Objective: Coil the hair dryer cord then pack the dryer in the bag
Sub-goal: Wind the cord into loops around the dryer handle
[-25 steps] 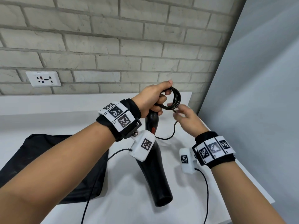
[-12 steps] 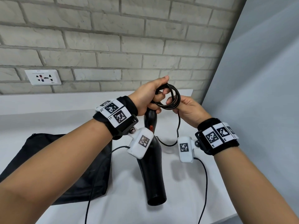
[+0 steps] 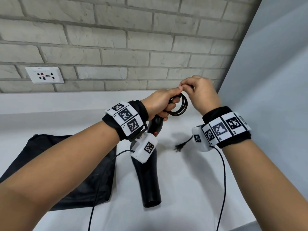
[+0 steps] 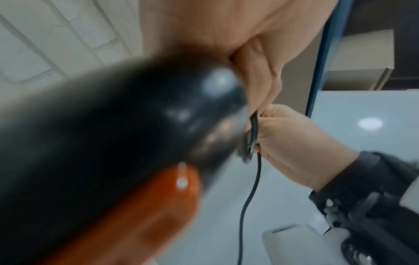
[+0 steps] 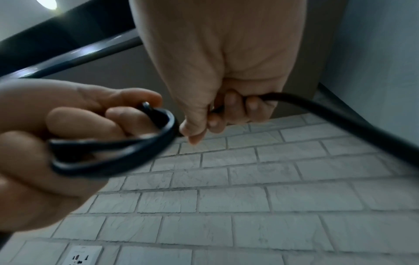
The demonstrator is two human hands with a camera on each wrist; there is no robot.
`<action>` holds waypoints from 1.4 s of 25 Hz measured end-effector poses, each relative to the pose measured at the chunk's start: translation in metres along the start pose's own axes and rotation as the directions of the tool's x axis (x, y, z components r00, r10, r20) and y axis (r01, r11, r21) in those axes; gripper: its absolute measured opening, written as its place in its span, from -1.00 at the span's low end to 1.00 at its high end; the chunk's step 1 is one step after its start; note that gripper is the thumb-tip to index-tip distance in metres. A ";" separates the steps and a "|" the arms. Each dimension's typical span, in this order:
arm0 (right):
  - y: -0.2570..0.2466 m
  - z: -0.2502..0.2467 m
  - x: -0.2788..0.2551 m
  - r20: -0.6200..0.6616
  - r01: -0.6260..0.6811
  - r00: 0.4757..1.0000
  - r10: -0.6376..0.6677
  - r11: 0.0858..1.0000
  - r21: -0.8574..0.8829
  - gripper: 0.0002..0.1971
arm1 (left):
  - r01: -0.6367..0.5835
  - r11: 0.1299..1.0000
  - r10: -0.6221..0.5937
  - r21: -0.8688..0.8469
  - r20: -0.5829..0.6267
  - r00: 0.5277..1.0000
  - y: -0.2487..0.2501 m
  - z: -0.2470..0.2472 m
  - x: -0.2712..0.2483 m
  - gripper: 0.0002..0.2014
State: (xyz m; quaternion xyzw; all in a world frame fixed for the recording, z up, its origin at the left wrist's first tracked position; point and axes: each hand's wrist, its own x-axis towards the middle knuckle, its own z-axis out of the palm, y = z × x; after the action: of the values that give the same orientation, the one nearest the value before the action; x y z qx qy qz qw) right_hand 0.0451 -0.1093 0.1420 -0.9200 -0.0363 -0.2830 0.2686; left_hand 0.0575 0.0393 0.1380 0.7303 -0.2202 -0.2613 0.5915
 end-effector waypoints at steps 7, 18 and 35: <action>-0.013 0.007 -0.011 -0.173 -0.011 0.985 0.024 0.997 0.076 -0.82 | -0.014 0.994 0.015 0.111 -0.012 1.000 -0.001 0.007 0.008 -0.50; -0.010 0.011 -0.035 0.016 -0.091 0.994 0.109 0.734 0.673 -0.80 | -0.057 0.988 0.047 -0.145 -0.073 0.996 -0.001 0.003 0.008 -0.58; 0.024 0.037 -0.049 0.193 -0.168 0.979 0.068 0.804 0.571 -0.91 | -0.123 0.971 0.068 -0.206 -0.253 0.965 -0.014 0.001 0.008 -0.66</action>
State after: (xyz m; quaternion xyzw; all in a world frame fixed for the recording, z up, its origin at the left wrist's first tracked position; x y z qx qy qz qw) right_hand 0.0280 -0.1063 0.0781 -0.8133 -0.0860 -0.1646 0.5514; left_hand 0.0631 0.0363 0.1232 0.6755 -0.1507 -0.1634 0.7031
